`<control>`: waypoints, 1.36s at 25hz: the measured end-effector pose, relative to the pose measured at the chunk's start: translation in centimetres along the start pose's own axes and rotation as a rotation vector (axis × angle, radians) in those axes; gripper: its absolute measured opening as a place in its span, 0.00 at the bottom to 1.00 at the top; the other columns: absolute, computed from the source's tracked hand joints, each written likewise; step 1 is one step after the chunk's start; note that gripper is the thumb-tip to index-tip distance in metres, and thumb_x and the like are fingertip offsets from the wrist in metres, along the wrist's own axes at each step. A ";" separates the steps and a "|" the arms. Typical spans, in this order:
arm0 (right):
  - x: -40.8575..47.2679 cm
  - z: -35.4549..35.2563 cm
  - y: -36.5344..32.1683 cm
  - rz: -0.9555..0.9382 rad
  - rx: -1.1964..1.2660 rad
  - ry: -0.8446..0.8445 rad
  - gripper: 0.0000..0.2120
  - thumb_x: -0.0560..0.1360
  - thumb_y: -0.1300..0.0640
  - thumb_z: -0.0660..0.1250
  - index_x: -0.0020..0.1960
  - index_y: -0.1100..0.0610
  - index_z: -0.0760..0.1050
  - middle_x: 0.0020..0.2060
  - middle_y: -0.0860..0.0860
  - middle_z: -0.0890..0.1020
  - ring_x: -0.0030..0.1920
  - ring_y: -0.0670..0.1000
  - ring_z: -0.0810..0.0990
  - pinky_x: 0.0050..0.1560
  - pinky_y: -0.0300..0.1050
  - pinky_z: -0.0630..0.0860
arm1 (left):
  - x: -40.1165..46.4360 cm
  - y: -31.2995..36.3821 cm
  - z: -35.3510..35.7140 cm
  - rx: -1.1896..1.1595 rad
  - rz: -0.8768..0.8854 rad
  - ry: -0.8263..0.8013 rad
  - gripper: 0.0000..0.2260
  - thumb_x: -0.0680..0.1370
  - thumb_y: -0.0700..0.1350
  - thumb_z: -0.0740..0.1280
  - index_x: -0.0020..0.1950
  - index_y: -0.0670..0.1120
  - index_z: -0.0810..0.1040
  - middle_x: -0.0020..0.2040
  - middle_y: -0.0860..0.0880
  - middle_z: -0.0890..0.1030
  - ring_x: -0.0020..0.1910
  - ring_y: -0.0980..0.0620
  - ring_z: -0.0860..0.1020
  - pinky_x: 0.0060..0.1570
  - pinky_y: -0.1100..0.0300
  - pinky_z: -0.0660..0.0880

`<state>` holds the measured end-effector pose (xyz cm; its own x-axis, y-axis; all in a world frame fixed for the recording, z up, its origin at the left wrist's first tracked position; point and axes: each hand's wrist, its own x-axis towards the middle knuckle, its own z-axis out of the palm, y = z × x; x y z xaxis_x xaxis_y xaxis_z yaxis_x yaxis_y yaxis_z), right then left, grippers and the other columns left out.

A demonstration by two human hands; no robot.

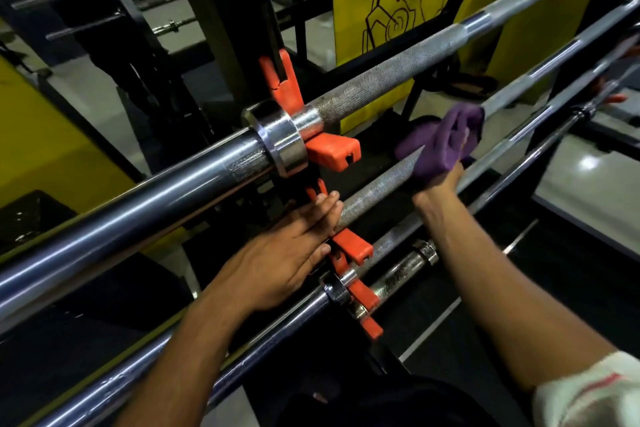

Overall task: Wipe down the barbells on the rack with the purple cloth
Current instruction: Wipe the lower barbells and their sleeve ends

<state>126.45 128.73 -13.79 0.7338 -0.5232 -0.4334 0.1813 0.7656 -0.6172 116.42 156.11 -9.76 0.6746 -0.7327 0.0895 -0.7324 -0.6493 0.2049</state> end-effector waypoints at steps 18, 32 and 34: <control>-0.6 1.3 -1.6 -0.044 -0.188 0.089 0.20 0.80 0.38 0.62 0.50 0.55 0.76 0.44 0.51 0.81 0.40 0.50 0.82 0.32 0.38 0.77 | -3.6 0.2 0.3 -0.025 -0.123 0.064 0.27 0.84 0.60 0.44 0.81 0.58 0.39 0.82 0.59 0.44 0.80 0.60 0.49 0.73 0.52 0.66; -9.4 -4.0 3.8 0.028 -0.558 -0.310 0.12 0.82 0.50 0.65 0.56 0.59 0.81 0.44 0.53 0.87 0.46 0.52 0.85 0.44 0.43 0.81 | -5.6 0.5 -1.2 -0.150 -0.114 0.050 0.28 0.84 0.59 0.48 0.82 0.57 0.43 0.81 0.62 0.46 0.79 0.64 0.50 0.75 0.57 0.62; -10.2 -5.6 3.5 -0.075 -0.674 -0.348 0.08 0.82 0.59 0.65 0.58 0.59 0.80 0.42 0.50 0.87 0.46 0.50 0.85 0.42 0.39 0.79 | -8.0 0.1 -1.8 -0.171 -0.145 0.028 0.28 0.82 0.62 0.47 0.80 0.62 0.41 0.80 0.66 0.43 0.78 0.67 0.48 0.75 0.59 0.61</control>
<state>115.94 134.69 -15.18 0.9197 -0.3308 -0.2117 -0.1184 0.2804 -0.9525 111.08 162.28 -8.70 0.7757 -0.6267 0.0740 -0.6030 -0.7014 0.3800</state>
